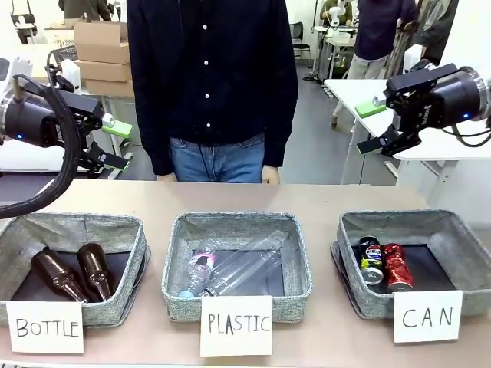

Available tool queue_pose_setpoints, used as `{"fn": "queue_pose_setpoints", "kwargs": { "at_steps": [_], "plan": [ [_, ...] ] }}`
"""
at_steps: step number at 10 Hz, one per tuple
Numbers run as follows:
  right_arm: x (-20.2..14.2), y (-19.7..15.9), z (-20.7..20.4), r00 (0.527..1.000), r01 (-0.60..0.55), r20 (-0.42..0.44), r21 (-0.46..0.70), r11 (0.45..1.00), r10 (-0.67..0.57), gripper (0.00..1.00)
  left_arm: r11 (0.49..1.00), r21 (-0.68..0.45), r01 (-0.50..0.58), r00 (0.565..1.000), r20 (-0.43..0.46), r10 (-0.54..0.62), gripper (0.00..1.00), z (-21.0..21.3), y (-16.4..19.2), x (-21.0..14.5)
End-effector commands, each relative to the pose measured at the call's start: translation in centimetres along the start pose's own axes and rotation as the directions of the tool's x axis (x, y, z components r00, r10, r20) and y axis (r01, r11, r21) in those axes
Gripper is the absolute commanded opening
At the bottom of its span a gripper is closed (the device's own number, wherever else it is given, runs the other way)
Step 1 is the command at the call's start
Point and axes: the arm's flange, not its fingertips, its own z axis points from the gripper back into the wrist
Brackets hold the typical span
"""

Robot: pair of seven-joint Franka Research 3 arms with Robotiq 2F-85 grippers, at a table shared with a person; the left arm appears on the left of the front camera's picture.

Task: Sort the can waste into the basket.
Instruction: Pick up the can waste from the table and place it in the right Fabric basket.

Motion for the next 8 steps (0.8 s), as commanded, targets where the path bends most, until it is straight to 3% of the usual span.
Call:
{"fn": "queue_pose_setpoints", "kwargs": {
  "at_steps": [1, 8],
  "plan": [
    [-0.09, -0.12, 0.07, 1.0, -0.021, -0.013, -0.014, 1.0, 0.021, 1.0, 1.0, -0.001, 0.003, 1.0, -0.016, -0.003, 1.0, 0.35, -0.17, -0.05],
    [-0.09, -0.12, 0.07, 1.0, -0.021, -0.013, -0.014, 1.0, 0.021, 1.0, 1.0, -0.001, 0.003, 1.0, -0.016, -0.003, 1.0, 0.35, -0.17, -0.05]
  ]
}}
